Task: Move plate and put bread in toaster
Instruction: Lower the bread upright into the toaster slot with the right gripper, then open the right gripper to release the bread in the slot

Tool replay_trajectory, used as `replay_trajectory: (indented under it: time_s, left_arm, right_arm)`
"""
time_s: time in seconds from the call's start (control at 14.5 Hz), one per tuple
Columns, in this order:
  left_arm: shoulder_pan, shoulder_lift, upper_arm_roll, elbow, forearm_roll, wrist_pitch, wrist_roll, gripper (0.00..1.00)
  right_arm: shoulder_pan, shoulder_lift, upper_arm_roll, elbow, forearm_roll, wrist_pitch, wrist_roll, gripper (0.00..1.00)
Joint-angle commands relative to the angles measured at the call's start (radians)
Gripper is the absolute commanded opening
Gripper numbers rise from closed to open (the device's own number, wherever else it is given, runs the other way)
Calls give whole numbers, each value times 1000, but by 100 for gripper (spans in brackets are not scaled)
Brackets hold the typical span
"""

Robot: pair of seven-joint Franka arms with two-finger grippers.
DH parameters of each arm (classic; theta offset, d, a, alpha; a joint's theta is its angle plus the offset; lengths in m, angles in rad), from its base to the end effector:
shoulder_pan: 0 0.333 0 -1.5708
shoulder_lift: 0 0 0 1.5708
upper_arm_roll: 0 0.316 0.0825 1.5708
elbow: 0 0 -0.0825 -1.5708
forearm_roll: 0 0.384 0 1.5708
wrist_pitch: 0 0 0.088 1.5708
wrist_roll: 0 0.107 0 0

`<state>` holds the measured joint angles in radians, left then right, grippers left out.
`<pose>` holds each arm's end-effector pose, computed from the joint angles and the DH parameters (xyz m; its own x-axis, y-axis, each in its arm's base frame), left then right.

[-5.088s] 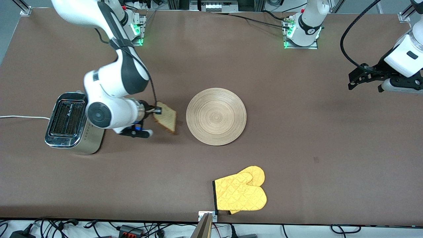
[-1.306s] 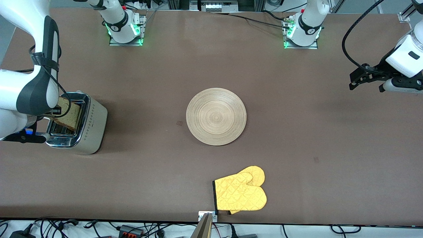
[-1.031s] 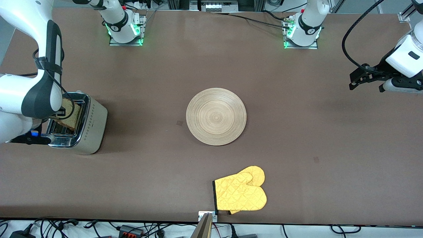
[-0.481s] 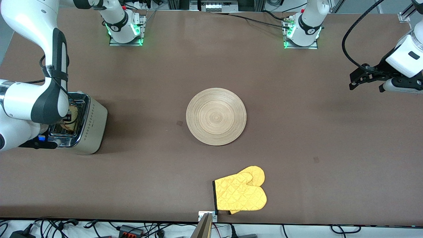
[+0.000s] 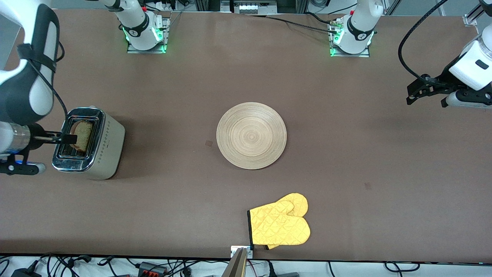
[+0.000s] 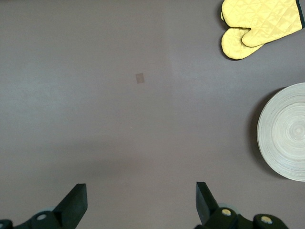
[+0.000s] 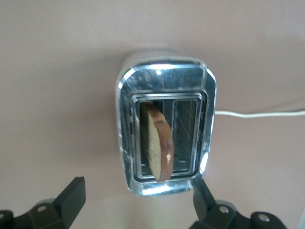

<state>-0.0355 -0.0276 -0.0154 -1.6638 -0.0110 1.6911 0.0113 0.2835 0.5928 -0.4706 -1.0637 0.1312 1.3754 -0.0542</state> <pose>0.5553 -0.0295 0.6064 0.9966 -0.0608 0.0550 -0.0614 -0.9981 0.0099 0.6837 -0.0194 0.4981 0.9687 -0.0912 -0.2309 -0.0666 -0.9914 0.1123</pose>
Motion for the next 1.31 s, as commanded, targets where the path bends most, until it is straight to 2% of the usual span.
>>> replay_trajectory:
  time_s: [0.0, 0.55, 0.69, 0.83, 0.89, 1.03, 1.1, 1.24]
  left_arm:
    - [-1, 15, 3, 30, 8, -16, 13, 100]
    - [-6, 15, 3, 30, 8, -16, 13, 100]
    - [-6, 15, 3, 30, 8, -16, 13, 100]
    - [-6, 15, 3, 30, 8, -16, 13, 100]
    - [-6, 15, 3, 30, 8, -16, 13, 100]
    - [-6, 15, 3, 30, 8, -16, 13, 100]
    - [-6, 15, 3, 30, 8, -16, 13, 100]
    - [-4, 15, 3, 30, 8, -16, 13, 100]
  right_arm:
    - [-10, -34, 4, 7, 80, 16, -6, 100]
    - [-1, -68, 3, 7, 94, 24, 13, 100]
    - [-33, -90, 33, -2, 90, 95, 36, 100]
    - [-156, -116, 185, -18, 53, 131, 37, 100]
    - [-205, -120, 260, -18, -17, 132, 42, 100]
    - [-315, -152, 422, -28, -96, 158, 45, 100]
    - [-351, -175, 470, -63, -110, 174, 45, 100]
    - [-369, -227, 484, -151, -113, 217, 45, 100]
